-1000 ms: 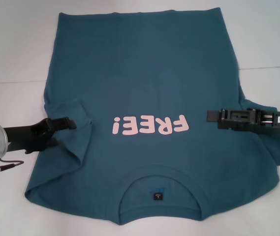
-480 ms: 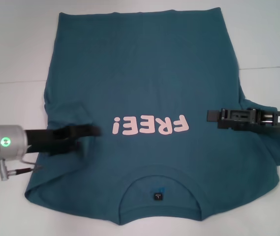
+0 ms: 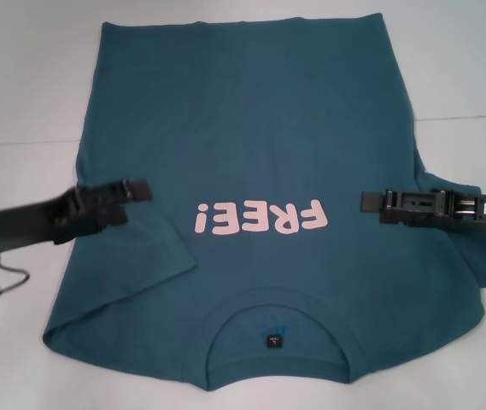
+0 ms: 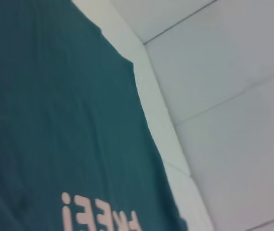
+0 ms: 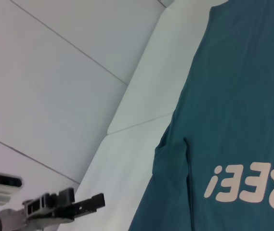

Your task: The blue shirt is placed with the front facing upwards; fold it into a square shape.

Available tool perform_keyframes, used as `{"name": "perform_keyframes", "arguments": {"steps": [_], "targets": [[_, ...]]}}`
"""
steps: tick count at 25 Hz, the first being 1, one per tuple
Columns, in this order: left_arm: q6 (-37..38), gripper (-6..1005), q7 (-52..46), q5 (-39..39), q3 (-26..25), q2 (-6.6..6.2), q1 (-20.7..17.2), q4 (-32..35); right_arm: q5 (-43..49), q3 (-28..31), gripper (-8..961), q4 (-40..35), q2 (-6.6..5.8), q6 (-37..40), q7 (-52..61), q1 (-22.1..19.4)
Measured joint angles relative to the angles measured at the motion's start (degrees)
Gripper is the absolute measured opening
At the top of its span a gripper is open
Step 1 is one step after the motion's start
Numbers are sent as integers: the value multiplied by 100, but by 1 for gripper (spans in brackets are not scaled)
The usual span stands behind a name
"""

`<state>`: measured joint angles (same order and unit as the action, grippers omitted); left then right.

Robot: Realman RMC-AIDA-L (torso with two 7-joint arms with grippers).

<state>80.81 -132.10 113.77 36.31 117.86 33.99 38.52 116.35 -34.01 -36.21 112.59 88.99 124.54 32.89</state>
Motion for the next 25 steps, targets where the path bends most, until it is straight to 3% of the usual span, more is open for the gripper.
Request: {"name": "perform_keyframes", "arguments": {"steps": [4,9,11,16,17,18,23,25], "targets": [[599,844,1926,18,-4,86,-303,194,-5,17,914,-2,0,3,-278,-3],[940,844,3625,-166,-23,434,-912,681,-7,169,914,-2,0,-16,-770,-30],[1034,844,3912,-228,-24,510,-1048,724,-10,352,914,-2,1,-16,-951,-46],[1687,844,3705,-201,-22,540,-1192,666,-8,650,914,-80,-67,24,-884,-96],[1876,844,3538,-203,-26,546,-1205,665,6,641,914,-160,-184,47,-732,-146],[2022,844,3351,-203,-27,553,-1214,664,6,641,914,-160,-184,47,-732,-146],[2330,843,2191,-108,8,542,-1194,654,413,672,914,-549,-556,-117,371,-291],[2352,843,2005,-63,25,534,-1175,660,720,702,914,-786,-652,-136,891,-326]]}}
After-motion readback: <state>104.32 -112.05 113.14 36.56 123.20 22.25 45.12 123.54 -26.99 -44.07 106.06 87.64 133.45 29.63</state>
